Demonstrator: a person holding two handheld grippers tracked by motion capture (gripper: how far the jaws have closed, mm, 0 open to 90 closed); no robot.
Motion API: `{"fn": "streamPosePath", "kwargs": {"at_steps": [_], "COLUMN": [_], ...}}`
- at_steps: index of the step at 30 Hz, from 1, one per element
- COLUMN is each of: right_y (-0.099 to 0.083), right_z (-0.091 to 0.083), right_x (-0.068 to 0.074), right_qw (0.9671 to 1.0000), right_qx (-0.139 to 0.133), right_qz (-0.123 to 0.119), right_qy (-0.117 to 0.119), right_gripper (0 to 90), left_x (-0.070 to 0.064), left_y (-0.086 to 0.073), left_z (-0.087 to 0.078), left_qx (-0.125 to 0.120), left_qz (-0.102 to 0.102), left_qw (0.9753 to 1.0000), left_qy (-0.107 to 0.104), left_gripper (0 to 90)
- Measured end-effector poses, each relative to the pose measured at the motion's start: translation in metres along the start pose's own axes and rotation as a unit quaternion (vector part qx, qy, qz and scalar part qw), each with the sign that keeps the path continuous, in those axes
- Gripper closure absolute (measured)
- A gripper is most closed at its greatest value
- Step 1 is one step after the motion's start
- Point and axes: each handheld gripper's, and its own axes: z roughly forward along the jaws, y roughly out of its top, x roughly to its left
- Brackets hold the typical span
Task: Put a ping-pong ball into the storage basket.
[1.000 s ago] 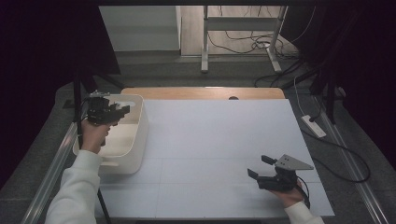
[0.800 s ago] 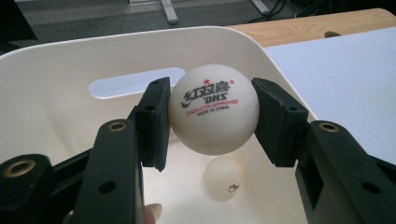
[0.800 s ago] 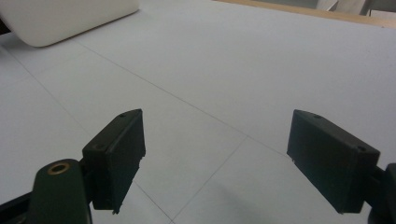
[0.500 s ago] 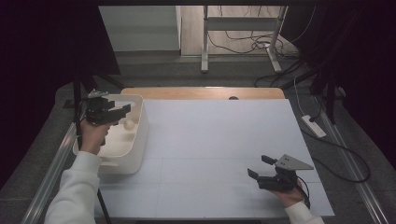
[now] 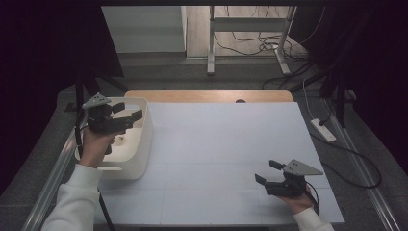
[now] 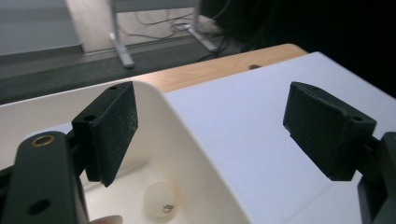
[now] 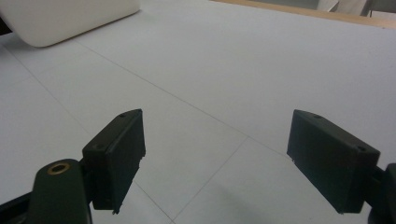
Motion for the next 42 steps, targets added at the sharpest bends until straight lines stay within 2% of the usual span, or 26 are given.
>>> {"fn": "streamPosePath", "kwargs": {"at_steps": [3,7,10,16,22,25,30,36,42], "right_y": [0.0,-0.001,-0.001,-0.001,0.0,0.0,0.0,0.0,0.0], "right_z": [-0.001,-0.001,-0.002,0.0,0.002,0.002,0.001,0.0,0.0], "right_x": [0.0,0.0,0.0,-0.001,0.0,0.0,0.001,0.001,0.001], "right_qw": [1.0,1.0,1.0,1.0,1.0,1.0,1.0,1.0,1.0], "right_qx": [0.001,0.001,0.001,-0.001,0.002,0.003,0.002,0.002,0.002], "right_qz": [-0.001,0.002,0.003,0.006,0.002,-0.002,-0.002,-0.001,0.0], "right_qy": [0.0,0.0,0.0,0.002,0.002,0.002,0.0,-0.002,-0.001], "right_gripper": [19.1,19.0,19.0,19.1,19.1,19.1,19.0,19.1,19.0], "left_x": [-0.008,-0.02,-0.028,-0.038,-0.053,-0.064,-0.089,-0.112,-0.123], "left_y": [-0.001,-0.004,-0.007,-0.013,-0.024,-0.027,-0.033,-0.042,-0.053], "left_z": [-0.003,-0.004,-0.006,-0.006,-0.006,-0.005,-0.004,0.004,0.011], "left_qx": [-0.005,-0.007,-0.016,-0.016,-0.01,-0.009,-0.002,0.004,0.012], "left_qz": [0.006,0.02,0.02,0.021,0.037,0.044,0.075,0.099,0.1], "left_qw": [0.9997,0.9992,0.9984,0.9973,0.9953,0.9936,0.9884,0.9847,0.9822], "left_qy": [-0.022,-0.035,-0.051,-0.069,-0.089,-0.104,-0.132,-0.144,-0.159], "left_gripper": [19.0,18.9,19.1,19.3,19.7,19.8,19.9,19.8,19.6]}}
